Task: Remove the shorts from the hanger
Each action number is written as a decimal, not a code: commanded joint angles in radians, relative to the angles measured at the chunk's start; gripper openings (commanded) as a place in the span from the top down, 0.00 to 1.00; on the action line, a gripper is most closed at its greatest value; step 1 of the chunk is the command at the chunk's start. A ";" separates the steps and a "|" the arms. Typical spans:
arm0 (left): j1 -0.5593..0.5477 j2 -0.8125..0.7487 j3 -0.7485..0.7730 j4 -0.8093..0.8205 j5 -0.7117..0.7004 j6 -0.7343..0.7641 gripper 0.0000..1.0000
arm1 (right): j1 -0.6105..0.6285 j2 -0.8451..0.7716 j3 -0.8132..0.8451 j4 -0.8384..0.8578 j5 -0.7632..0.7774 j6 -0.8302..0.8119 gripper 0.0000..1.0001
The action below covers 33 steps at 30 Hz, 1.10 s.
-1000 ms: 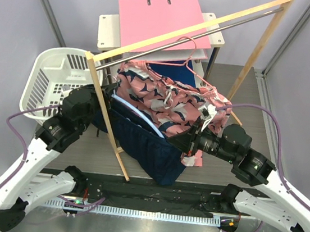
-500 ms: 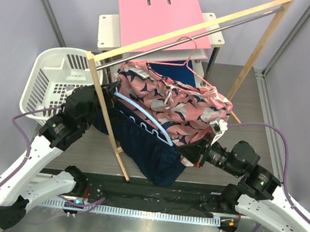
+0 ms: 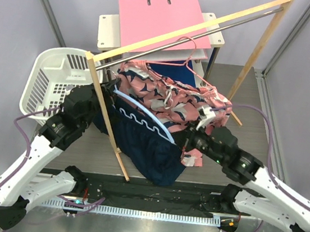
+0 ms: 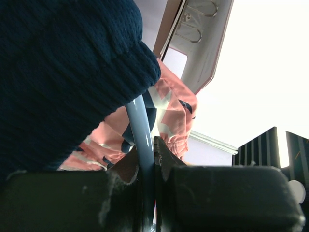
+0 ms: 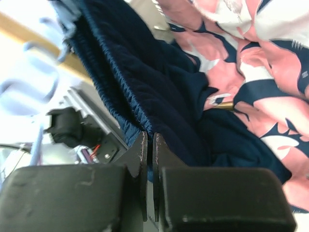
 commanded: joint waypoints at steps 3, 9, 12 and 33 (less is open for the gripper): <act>0.039 -0.054 -0.001 0.138 -0.079 0.023 1.00 | 0.001 0.163 0.148 -0.124 0.226 0.003 0.98; 0.039 -0.077 -0.028 0.139 -0.024 0.043 1.00 | -0.001 0.160 0.171 -0.204 0.193 -0.023 0.40; 0.039 -0.083 -0.053 0.189 0.013 0.059 1.00 | -0.002 0.137 0.209 -0.299 0.227 -0.052 0.33; 0.039 -0.036 -0.064 0.195 0.124 0.051 1.00 | 0.002 0.319 0.591 -0.217 -0.393 -0.209 0.16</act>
